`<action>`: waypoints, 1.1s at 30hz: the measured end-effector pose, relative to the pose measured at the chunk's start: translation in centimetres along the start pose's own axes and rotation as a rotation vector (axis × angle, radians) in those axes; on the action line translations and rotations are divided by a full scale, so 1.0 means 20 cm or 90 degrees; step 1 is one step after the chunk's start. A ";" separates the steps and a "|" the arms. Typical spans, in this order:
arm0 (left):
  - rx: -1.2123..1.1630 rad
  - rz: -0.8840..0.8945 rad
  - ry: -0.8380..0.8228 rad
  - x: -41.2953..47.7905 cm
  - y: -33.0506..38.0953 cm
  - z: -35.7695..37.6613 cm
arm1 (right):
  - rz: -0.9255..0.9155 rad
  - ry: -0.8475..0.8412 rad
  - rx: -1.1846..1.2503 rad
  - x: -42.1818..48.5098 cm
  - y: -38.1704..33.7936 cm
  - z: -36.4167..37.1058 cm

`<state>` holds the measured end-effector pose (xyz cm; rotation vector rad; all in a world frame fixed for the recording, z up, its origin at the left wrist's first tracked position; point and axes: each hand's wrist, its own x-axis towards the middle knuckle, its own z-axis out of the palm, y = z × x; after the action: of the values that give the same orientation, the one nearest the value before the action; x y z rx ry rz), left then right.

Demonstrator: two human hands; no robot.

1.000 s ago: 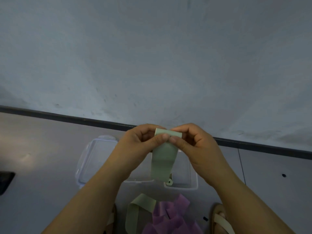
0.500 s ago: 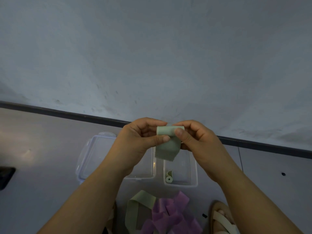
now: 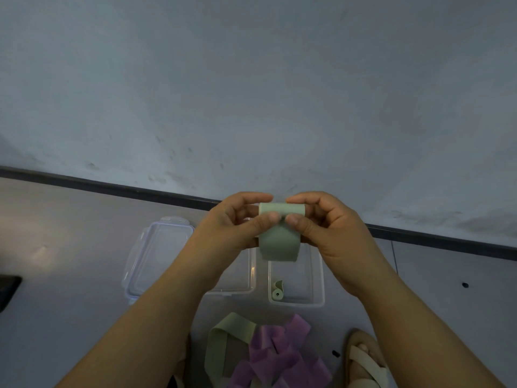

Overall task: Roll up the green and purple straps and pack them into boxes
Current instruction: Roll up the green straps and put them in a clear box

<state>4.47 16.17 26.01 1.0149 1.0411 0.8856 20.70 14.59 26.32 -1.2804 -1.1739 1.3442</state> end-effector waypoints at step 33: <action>0.016 -0.038 -0.019 0.01 -0.01 -0.02 | 0.037 -0.003 0.021 0.00 0.00 0.02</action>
<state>4.19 16.33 25.70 1.0100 1.0539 0.8087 20.39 14.60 26.30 -1.2976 -1.1207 1.4042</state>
